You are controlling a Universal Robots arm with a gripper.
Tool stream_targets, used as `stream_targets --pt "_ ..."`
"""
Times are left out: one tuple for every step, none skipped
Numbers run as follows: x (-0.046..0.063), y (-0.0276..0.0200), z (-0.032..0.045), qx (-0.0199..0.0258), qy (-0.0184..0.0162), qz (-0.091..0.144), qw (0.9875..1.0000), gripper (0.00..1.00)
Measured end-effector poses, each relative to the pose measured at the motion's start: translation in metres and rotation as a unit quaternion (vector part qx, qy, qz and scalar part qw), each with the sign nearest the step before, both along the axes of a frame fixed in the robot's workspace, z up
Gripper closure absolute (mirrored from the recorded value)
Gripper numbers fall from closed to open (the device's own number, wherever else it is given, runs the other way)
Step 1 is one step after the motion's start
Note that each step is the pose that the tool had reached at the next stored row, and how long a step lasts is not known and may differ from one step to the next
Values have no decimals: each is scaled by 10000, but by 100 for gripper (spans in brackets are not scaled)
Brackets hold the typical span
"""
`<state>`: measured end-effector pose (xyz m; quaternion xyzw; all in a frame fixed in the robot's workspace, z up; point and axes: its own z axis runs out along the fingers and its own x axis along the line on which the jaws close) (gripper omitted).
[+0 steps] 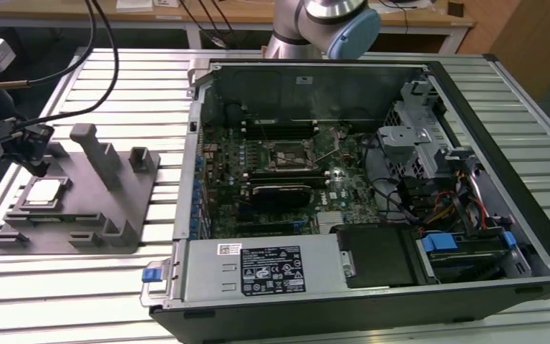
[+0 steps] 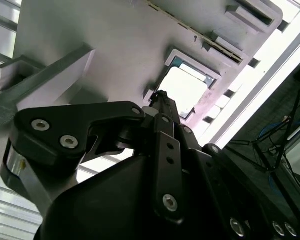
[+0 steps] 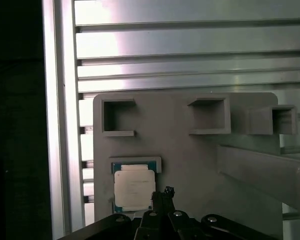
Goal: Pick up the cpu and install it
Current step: 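Pick up the cpu and move it towards the insertion slot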
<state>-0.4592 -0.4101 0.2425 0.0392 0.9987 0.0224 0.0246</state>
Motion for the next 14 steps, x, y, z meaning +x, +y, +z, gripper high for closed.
stream_targets --pt "-1 -1 -10 0 2 0 10000 89" --pt "-2 -3 -20 0 5 0 10000 89" --pt "-4 -4 -29 0 7 0 10000 89" --pt "-7 -6 -38 0 8 0 10000 89" --pt "-11 -7 -48 0 9 0 10000 89" --pt "-15 -7 -58 0 8 1 10000 89" --pt "-21 -7 -68 0 8 0 10000 89" --pt "-27 -7 -76 0 8 0 10000 89" --pt "-35 -7 -85 0 8 0 10000 89" --pt "-43 -7 -93 0 8 0 10000 89" --pt "-52 -7 -102 0 8 0 10000 89" --pt "-61 -8 -111 0 9 0 10000 89" --pt "-69 -8 -121 0 9 0 10000 89" --pt "-77 -8 -130 0 9 0 10000 89"
